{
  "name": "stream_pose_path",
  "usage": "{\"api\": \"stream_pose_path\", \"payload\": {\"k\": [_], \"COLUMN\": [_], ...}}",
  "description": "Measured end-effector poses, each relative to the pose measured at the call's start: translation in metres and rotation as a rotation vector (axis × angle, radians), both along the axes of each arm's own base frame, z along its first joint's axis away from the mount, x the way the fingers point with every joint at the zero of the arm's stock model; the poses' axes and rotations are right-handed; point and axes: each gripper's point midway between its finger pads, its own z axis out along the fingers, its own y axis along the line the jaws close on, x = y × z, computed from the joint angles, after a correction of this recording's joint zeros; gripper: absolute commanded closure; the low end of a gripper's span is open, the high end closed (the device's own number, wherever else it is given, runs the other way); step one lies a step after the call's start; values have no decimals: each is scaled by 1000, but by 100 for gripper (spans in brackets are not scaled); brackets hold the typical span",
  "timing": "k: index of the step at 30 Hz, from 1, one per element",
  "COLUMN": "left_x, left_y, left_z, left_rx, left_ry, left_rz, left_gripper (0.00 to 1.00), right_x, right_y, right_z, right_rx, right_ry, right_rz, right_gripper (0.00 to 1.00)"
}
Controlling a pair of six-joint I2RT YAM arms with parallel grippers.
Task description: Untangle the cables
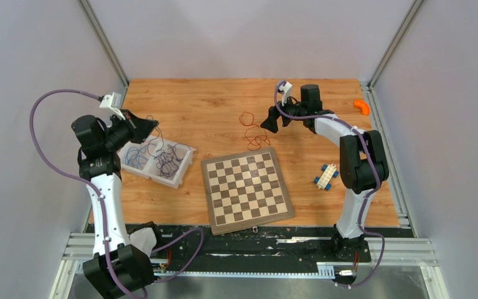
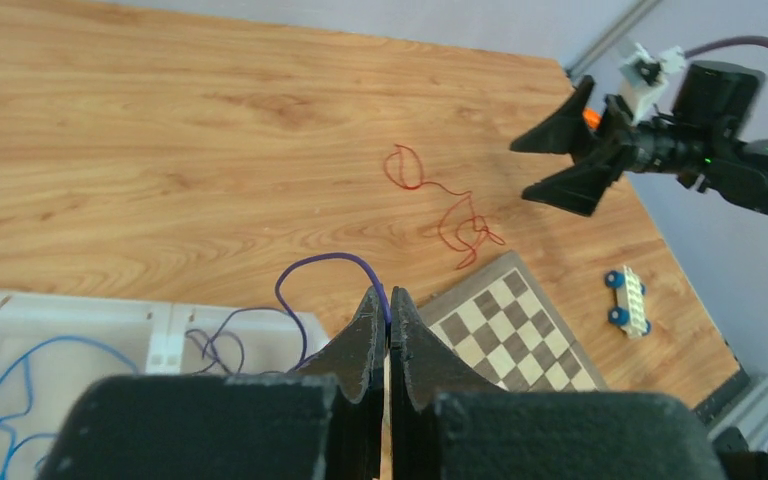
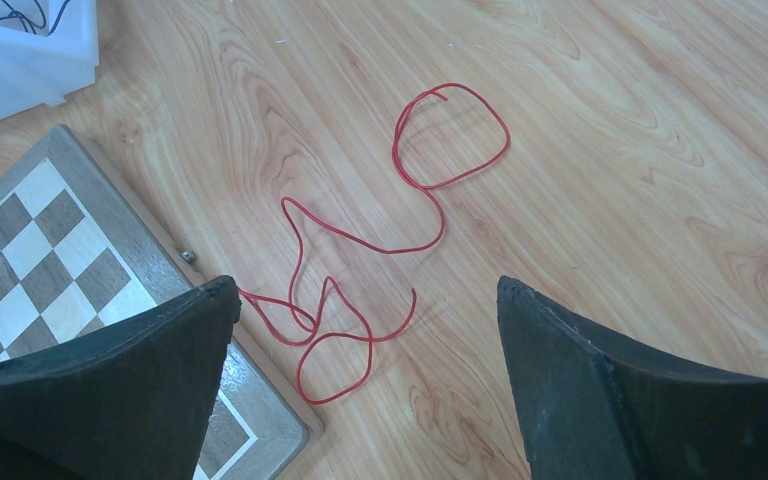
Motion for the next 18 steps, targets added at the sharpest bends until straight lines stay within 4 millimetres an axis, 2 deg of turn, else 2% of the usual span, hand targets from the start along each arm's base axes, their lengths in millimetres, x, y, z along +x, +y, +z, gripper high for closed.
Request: {"api": "stream_pose_path", "payload": {"k": [6,9,13,18], "left_x": [8,10,10,10], "left_y": [42,48,34,-1], "left_z": [-12,-26,-44,-61], "left_rx": [16,31,61,82], "left_ry": [28,63,110,143], "left_rz": [140,144,76,-45], "left_gripper": [100,100,100,100], "right_x": [-1,-1,0,0], "right_y": [0,-1,-1,-2], "right_z": [7,9,9,9], "right_rx": [1,2,2,2], "right_ry": [-11,-17,-16,-16], "right_rz": [-1,-2,-4,-6], "right_gripper": [0,0,0,0]}}
